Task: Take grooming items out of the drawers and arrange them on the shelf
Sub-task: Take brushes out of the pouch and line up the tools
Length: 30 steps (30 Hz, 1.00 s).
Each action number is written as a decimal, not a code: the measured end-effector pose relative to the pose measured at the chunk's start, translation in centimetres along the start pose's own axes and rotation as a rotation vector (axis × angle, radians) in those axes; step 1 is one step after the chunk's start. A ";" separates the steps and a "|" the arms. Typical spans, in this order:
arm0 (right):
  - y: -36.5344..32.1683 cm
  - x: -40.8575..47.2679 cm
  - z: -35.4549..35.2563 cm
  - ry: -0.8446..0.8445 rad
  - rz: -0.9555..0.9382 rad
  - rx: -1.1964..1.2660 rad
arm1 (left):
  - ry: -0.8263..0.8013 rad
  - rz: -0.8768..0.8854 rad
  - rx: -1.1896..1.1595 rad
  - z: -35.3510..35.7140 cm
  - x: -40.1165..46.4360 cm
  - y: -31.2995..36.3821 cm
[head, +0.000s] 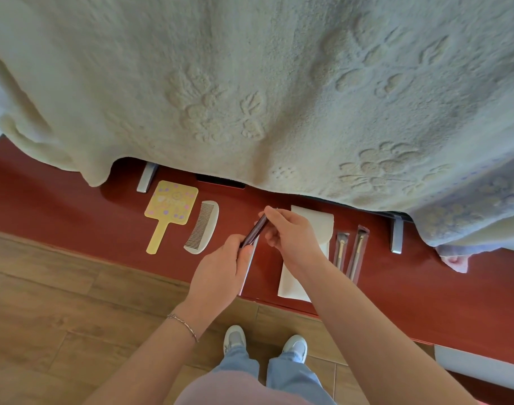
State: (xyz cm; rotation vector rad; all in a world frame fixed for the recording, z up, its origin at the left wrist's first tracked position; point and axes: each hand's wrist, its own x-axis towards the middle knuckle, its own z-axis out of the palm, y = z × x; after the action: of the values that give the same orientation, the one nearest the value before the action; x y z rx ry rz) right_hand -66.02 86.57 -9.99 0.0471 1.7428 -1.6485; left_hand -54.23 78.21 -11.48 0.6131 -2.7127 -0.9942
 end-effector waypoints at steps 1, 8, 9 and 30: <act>-0.4 0.3 -0.2 0.041 0.002 0.049 | -0.004 -0.003 0.003 0.1 -0.1 -0.2; -5.5 2.4 -5.7 0.174 -0.083 0.043 | -0.053 -0.201 0.002 0.7 -4.0 -2.6; -5.2 2.3 -5.4 0.152 -0.073 -0.009 | -0.026 -0.222 0.004 0.8 -3.7 -2.7; 0.9 8.2 3.4 0.045 -0.198 -0.903 | -0.136 -0.188 0.414 2.2 1.4 -5.3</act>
State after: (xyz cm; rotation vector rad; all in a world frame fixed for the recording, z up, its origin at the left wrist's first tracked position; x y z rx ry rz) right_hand -69.99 80.10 -14.70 -0.5219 2.4266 -0.8480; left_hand -54.46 75.18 -16.55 0.9143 -3.0530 -0.5199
